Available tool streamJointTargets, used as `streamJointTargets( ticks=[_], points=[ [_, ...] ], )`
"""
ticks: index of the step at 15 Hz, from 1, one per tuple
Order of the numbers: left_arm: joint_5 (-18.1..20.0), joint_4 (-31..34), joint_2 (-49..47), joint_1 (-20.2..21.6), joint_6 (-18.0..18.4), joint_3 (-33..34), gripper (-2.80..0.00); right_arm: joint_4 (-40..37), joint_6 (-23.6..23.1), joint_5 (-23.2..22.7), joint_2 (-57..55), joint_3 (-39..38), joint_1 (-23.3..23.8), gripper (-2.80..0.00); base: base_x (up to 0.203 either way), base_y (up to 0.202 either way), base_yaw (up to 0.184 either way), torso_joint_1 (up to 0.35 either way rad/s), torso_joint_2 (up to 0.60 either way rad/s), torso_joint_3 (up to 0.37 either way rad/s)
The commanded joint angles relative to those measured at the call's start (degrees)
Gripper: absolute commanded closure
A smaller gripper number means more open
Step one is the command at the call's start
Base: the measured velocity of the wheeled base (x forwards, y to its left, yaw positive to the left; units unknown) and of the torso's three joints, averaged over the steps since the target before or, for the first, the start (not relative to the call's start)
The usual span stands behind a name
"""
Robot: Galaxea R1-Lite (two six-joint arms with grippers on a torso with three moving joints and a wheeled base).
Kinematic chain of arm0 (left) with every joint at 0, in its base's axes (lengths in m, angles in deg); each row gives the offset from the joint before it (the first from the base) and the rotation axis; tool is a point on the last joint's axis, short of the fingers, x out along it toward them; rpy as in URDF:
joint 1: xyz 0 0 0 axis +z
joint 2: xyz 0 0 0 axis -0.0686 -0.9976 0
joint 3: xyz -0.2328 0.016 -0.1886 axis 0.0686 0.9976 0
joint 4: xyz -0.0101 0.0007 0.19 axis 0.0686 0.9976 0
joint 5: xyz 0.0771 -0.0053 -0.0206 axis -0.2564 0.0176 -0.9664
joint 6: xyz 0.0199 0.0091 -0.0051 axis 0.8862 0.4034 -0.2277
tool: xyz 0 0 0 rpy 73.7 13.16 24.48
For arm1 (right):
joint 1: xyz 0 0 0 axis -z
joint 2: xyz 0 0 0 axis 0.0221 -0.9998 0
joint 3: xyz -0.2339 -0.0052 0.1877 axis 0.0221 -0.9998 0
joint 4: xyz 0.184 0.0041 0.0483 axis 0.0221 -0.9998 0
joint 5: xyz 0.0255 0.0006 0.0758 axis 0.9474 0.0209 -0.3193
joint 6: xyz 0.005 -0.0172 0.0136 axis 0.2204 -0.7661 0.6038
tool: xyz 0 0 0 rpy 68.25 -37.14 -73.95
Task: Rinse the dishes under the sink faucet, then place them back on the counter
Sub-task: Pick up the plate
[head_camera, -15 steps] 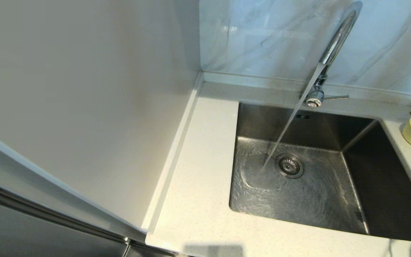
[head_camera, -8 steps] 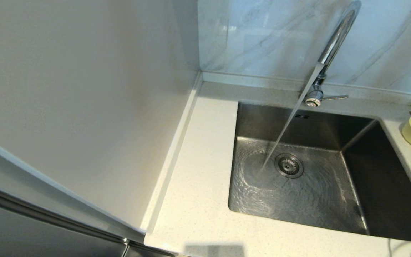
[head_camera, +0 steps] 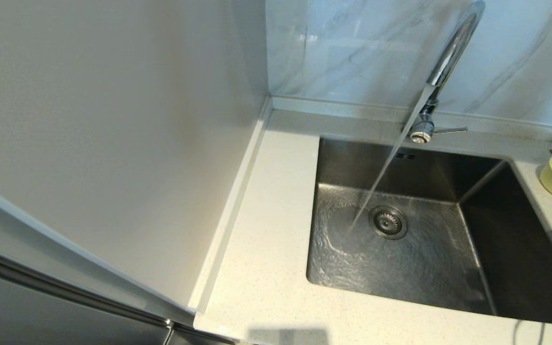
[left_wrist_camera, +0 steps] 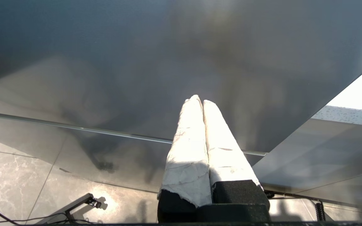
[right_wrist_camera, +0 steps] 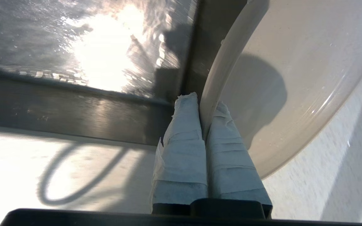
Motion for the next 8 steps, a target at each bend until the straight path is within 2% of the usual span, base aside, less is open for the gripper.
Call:
streamJointTargets(
  ticks=[1,6,8],
  points=[
    [0.0,0.0,0.0,0.0,0.0,0.0,0.00,0.0,-0.2,0.0,3.1,0.0,-2.9,0.00,0.000,0.000,0.000,0.000,0.00,0.000],
    [0.0,0.0,0.0,0.0,0.0,0.0,0.00,-0.2,0.6,-0.4,9.1,0.1,-12.8,0.00,0.000,0.000,0.000,0.000,0.00,0.000],
    [0.0,0.0,0.0,0.0,0.0,0.0,0.00,-0.1,4.4,-0.5,10.4,0.1,-17.1,0.00,0.000,0.000,0.000,0.000,0.00,0.000]
  ],
)
